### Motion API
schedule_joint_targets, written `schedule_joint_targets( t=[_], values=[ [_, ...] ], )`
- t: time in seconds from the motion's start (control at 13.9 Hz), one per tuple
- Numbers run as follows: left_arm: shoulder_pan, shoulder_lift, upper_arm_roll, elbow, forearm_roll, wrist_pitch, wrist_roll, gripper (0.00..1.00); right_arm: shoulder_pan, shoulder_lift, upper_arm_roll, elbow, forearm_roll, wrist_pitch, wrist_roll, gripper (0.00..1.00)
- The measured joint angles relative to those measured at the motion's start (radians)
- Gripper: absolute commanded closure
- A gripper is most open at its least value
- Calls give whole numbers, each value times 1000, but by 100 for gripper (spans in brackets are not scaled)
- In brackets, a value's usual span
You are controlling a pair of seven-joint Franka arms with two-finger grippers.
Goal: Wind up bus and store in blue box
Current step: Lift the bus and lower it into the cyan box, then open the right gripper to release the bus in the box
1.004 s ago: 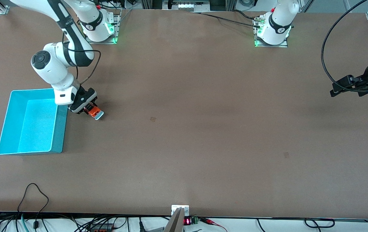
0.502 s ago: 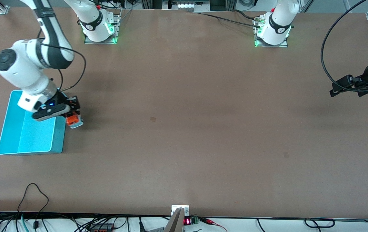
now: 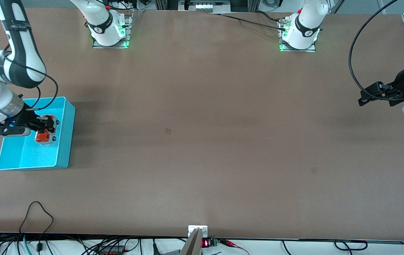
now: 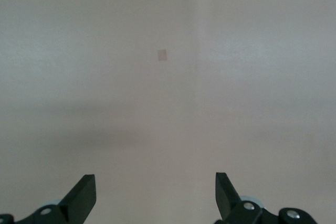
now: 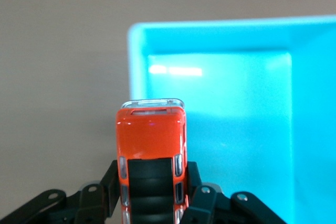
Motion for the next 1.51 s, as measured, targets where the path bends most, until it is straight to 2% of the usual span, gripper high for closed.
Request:
schedule_joint_targets(
  t=[0.22, 0.5, 0.57, 0.65, 0.79, 0.93, 1.08, 1.15, 1.51],
  values=[
    [-7, 0, -3, 0, 0, 0, 2, 0, -24, 62, -56, 7, 0, 1, -50, 100],
    [-16, 0, -6, 0, 0, 0, 2, 0, -47, 142, -65, 19, 0, 8, -65, 96],
    [-16, 0, -7, 0, 0, -1, 2, 0, -48, 158, -65, 19, 0, 11, -66, 86],
    [-16, 0, -8, 0, 0, -1, 2, 0, -51, 172, -65, 20, -1, 13, -69, 81],
    [-16, 0, -9, 0, 0, -1, 2, 0, -58, 200, -66, 20, -1, 15, -93, 61],
    [-15, 0, -10, 0, 0, -2, 2, 0, -62, 217, -69, 20, -1, 18, -101, 47],
    [-11, 0, -9, -1, 0, -3, 1, 0, -63, 222, -69, 21, -1, 19, -110, 18],
    [-10, 0, -8, -1, 0, -3, 1, 0, -63, 222, -69, 24, -1, 19, -118, 0],
    [-9, 0, -7, -1, 0, -4, -3, 0, -63, 195, -69, 50, -1, 18, -128, 0]
  ],
)
